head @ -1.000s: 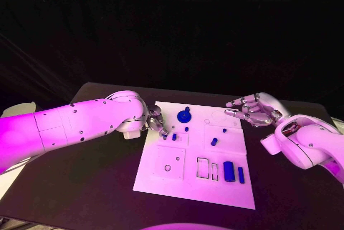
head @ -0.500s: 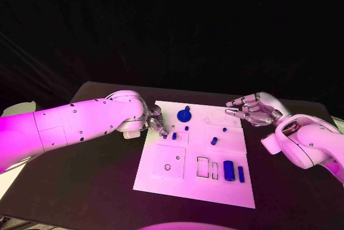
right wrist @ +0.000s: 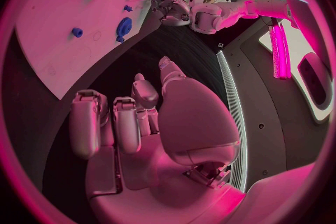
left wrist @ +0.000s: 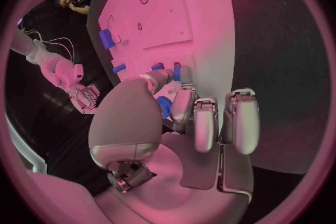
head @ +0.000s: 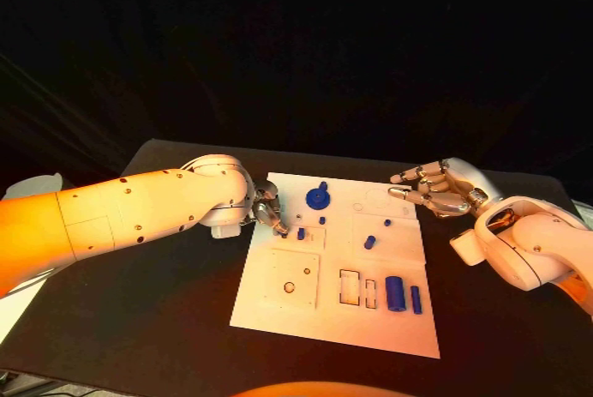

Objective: Assemble the parts on the task board

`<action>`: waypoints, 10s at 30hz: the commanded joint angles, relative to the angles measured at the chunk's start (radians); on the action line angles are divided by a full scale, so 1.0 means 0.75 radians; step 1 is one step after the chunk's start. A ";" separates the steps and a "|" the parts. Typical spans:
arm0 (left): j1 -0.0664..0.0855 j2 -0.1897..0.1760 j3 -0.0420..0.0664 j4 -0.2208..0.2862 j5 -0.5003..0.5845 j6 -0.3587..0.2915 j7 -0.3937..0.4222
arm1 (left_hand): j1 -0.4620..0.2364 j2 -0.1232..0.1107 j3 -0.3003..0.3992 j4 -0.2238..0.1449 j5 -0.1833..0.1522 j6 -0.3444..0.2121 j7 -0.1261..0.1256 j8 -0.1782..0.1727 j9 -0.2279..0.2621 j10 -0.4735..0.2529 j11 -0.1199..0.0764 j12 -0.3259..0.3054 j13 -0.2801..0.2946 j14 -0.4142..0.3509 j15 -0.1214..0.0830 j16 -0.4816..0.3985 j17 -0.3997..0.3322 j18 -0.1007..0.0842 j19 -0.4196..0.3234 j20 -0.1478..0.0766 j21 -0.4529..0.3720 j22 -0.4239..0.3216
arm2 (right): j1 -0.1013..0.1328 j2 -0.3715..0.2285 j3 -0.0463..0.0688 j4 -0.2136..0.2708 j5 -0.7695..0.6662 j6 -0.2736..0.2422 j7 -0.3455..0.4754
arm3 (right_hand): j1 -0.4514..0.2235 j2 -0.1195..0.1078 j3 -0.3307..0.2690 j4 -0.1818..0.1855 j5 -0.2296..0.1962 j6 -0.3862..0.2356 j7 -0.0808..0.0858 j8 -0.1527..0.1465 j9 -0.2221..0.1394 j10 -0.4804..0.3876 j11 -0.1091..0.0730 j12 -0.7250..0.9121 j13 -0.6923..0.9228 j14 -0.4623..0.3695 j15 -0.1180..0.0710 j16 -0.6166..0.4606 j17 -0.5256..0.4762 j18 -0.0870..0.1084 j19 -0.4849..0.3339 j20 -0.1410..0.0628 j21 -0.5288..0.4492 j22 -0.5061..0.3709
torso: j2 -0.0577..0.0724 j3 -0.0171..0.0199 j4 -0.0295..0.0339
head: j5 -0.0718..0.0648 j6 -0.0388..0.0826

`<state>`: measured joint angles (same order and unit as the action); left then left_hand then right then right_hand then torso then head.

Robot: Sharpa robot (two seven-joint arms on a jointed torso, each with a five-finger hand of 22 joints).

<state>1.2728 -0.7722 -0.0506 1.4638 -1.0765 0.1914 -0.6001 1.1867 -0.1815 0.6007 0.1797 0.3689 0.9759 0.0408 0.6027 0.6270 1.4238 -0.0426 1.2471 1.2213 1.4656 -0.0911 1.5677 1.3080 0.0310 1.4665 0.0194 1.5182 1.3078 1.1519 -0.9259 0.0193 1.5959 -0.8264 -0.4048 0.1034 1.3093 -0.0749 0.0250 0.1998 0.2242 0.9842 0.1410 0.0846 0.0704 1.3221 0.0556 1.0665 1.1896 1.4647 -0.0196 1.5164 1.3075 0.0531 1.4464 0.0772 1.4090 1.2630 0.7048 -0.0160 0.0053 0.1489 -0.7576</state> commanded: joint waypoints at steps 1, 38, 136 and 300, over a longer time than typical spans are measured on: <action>-0.004 -0.002 -0.002 0.002 -0.013 0.045 -0.021 | -0.001 0.013 0.178 -0.185 0.006 0.019 -0.018 0.001 0.001 0.008 -0.003 0.004 0.001 0.140 -0.005 0.004 0.350 -0.020 0.104 -0.007 0.006 0.284 | -0.002 0.002 0.000 0.000 -0.005 0.019 0.003 | -0.008 0.008 -0.012 0.001 0.009 0.011 -0.003 0.006 -0.001 0.003 -0.005 0.008 0.002 0.117 -0.006 -0.004 0.255 0.015 -0.006 0.002 -0.007 -0.001 | 0.000 -0.0005 0.0000 | 0.001 0.001; -0.005 0.053 -0.001 -0.048 -0.013 0.110 -0.060 | -0.004 0.013 0.179 -0.190 0.013 0.023 -0.019 0.000 0.000 0.010 -0.003 0.007 0.005 0.140 -0.006 0.004 0.350 -0.021 0.105 -0.006 0.007 0.286 | -0.003 0.004 0.000 0.002 -0.005 0.019 0.005 | -0.008 0.008 -0.012 0.001 0.009 0.011 -0.003 0.006 -0.001 0.003 -0.005 0.008 0.002 0.117 -0.006 -0.004 0.255 0.015 -0.006 0.002 -0.007 -0.001 | 0.002 0.0004 -0.0028 | 0.002 -0.007; -0.016 0.050 0.011 -0.060 0.005 -0.549 0.613 | 0.482 0.085 -0.595 0.025 -0.340 -0.136 0.135 -0.364 -0.373 -0.580 0.162 -1.116 -1.005 -0.384 0.118 -0.995 -0.715 0.198 -0.424 0.117 -1.336 -0.726 | -0.006 0.002 0.000 -0.002 -0.004 0.018 0.004 | -0.007 0.009 -0.015 0.000 0.009 0.011 -0.003 0.006 -0.001 0.003 -0.005 0.009 0.002 0.117 -0.006 -0.005 0.255 0.015 -0.006 0.002 -0.007 -0.001 | 0.002 -0.0008 -0.0012 | -0.020 0.015; -0.090 0.067 0.051 -0.118 -0.413 -0.293 0.559 | 0.347 -0.031 -0.106 -0.163 -0.385 0.265 0.113 -0.699 -0.685 -0.200 0.136 -1.572 -1.522 0.049 0.089 -0.254 -0.184 0.062 0.030 0.074 -0.415 0.002 | -0.015 0.019 0.000 -0.009 -0.008 0.027 0.012 | -0.001 0.016 -0.024 -0.001 0.012 0.012 -0.003 0.006 -0.001 0.002 -0.006 0.011 0.000 0.117 -0.006 -0.006 0.253 0.016 -0.005 0.002 -0.009 -0.002 | 0.000 0.0020 -0.0001 | -0.031 0.002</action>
<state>1.2063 -0.7236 -0.0118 1.3752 -1.3817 -0.0509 -0.1764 1.4548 -0.2055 0.5185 0.0580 0.0802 1.1701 0.1247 0.0841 0.1146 1.2650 0.0588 0.0719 0.0799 1.4693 -0.0232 1.3759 1.1711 0.0926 1.4631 0.0730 1.2004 1.3075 1.1415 -0.9127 0.0192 1.5880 -0.8270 -0.3975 0.1050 1.3093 -0.0749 0.0127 0.1984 0.2284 0.9873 0.1379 0.0846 0.0704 1.3221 0.0555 1.0740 1.1898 1.4647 -0.0196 1.5164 1.3074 0.0531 1.4464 0.0772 1.4090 1.2619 0.7051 -0.0146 0.0049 0.1253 -0.7558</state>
